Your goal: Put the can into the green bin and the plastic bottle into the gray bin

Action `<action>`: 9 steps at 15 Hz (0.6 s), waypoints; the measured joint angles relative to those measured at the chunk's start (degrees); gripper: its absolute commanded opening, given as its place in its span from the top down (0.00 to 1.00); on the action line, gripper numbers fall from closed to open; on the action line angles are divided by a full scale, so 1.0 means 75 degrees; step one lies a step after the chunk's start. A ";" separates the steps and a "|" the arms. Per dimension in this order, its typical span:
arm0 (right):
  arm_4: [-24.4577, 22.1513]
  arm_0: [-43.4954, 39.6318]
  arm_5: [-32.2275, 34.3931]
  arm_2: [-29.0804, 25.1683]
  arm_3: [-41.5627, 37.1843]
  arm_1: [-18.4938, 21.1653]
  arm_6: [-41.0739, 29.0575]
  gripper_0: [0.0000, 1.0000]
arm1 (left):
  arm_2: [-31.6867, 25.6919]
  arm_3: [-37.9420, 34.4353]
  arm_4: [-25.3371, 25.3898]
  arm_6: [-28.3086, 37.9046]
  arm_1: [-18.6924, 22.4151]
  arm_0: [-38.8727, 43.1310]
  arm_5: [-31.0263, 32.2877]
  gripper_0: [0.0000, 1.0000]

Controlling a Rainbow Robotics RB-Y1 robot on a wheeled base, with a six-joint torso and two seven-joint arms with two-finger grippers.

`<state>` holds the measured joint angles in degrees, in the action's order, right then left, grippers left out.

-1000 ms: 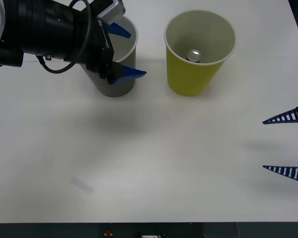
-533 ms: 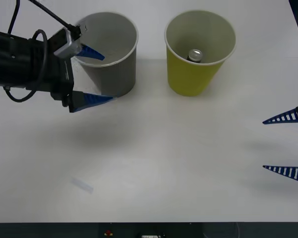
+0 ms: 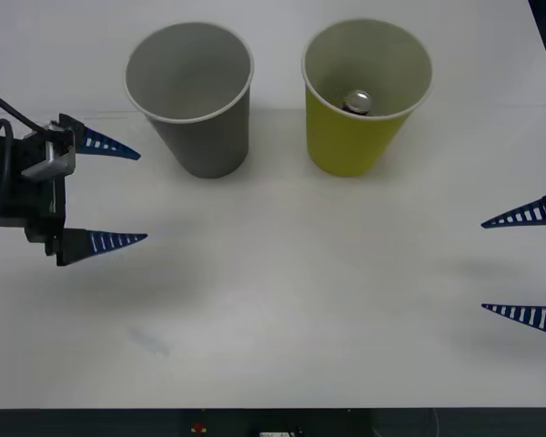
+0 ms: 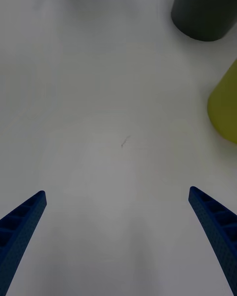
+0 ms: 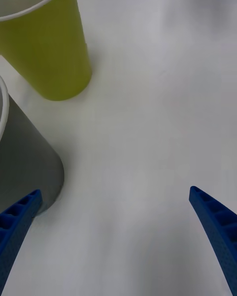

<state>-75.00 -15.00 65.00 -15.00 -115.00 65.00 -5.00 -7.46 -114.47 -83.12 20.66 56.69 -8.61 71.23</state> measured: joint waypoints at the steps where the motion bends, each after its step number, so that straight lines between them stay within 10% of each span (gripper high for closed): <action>1: 0.0000 0.0000 0.0000 0.0000 0.0000 0.0000 0.0000 0.00 | -0.0073 -0.0004 0.0208 -0.0281 0.0163 0.0253 -0.0099 0.00; 9: 0.0000 0.0000 0.0000 0.0000 0.0000 0.0000 0.0000 0.00 | -0.0557 -0.0061 0.1212 -0.1495 0.1059 0.1777 -0.0575 0.00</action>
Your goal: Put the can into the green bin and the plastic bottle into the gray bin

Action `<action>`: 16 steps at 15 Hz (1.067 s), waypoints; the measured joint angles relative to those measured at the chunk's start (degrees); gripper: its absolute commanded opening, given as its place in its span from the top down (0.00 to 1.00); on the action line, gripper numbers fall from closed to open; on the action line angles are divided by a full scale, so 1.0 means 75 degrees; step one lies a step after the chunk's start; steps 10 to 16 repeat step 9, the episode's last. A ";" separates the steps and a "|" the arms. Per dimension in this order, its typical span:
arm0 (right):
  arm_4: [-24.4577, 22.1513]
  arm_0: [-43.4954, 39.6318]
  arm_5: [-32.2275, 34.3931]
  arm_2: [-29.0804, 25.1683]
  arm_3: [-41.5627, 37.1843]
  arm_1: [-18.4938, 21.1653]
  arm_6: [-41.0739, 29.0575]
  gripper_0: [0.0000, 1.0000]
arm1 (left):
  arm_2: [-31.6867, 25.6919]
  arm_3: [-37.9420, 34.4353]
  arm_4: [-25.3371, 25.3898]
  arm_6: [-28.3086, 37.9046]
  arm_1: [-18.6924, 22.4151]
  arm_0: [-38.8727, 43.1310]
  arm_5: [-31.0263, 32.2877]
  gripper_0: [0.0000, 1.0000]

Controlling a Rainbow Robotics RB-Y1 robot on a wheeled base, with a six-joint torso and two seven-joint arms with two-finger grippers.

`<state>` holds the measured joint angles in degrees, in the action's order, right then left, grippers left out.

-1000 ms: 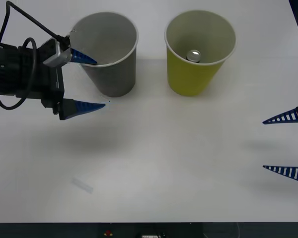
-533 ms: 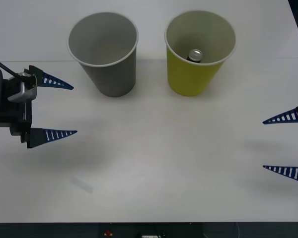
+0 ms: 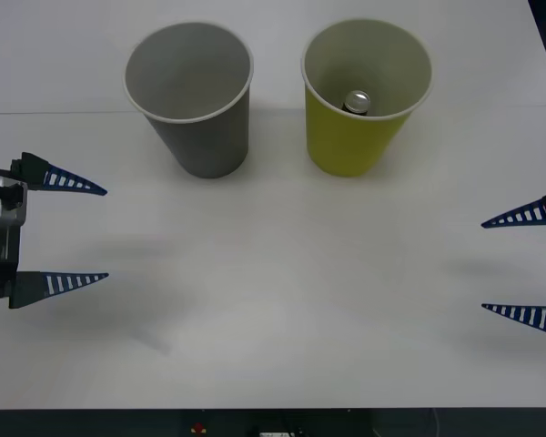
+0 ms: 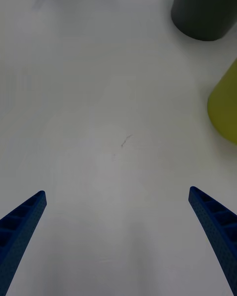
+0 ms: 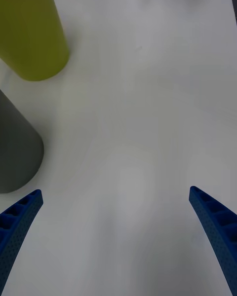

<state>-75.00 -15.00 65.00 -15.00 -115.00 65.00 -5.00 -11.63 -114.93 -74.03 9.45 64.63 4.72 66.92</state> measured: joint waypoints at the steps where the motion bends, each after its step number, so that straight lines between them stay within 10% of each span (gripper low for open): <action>1: 0.0000 0.0000 0.0000 0.0000 0.0000 0.0000 0.0000 0.00 | -0.0135 -0.0061 0.0008 -0.0062 0.0059 0.0165 -0.0013 0.00; 16: 0.0000 0.0000 0.0000 0.0000 0.0000 0.0000 0.0000 0.00 | -0.0292 -0.0101 0.0008 -0.0253 0.0138 0.0565 -0.0029 0.00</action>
